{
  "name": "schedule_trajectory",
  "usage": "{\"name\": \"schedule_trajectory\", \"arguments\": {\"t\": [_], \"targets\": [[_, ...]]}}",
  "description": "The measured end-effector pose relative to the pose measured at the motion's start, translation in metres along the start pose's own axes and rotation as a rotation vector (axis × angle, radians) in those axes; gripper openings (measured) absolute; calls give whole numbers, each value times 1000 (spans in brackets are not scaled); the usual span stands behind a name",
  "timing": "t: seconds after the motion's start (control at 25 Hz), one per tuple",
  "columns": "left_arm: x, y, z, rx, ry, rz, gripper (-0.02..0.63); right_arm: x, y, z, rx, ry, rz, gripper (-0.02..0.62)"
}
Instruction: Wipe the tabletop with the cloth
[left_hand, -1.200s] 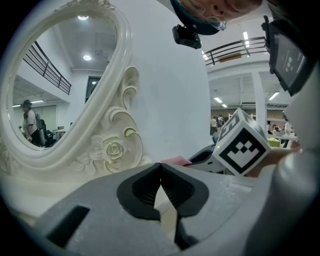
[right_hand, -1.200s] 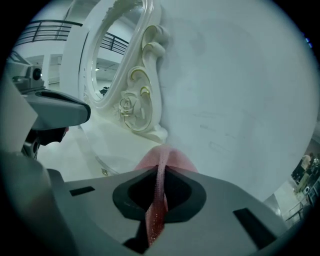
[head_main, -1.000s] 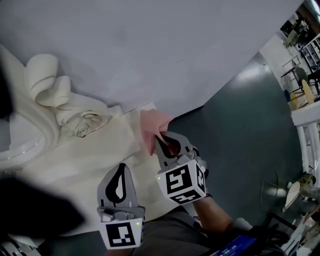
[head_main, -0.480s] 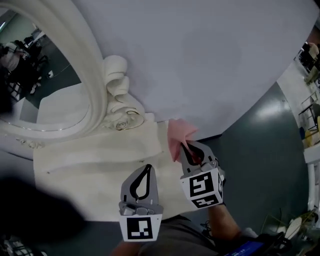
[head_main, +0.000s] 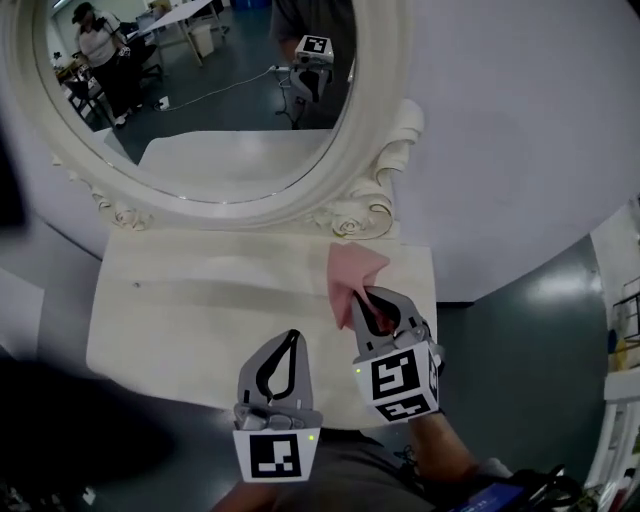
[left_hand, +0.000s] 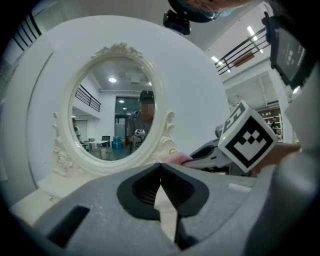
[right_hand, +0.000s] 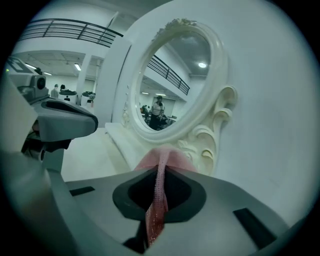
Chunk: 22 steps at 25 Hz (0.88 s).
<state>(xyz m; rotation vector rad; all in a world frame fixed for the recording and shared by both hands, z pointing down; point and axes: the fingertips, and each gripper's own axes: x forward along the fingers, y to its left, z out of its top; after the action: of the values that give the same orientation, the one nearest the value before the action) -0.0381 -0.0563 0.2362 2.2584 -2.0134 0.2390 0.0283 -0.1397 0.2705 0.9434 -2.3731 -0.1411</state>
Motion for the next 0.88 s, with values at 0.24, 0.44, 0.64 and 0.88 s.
{"name": "schedule_trajectory", "arguments": {"t": [0.24,0.44,0.64,0.88], "targets": [[-55,88,-22,-27,38,126,15,42,103,40,-46,-15,138,21],[-95,153,-55,-43,100,192,15,80,184,52,-63,10,230,20],[-118,201,-93,-85,158,212,15,120,244,43,-56,61,282,21],[-132,232,-139,-125,229,201,15,155,294,16,-41,137,313,21]]}}
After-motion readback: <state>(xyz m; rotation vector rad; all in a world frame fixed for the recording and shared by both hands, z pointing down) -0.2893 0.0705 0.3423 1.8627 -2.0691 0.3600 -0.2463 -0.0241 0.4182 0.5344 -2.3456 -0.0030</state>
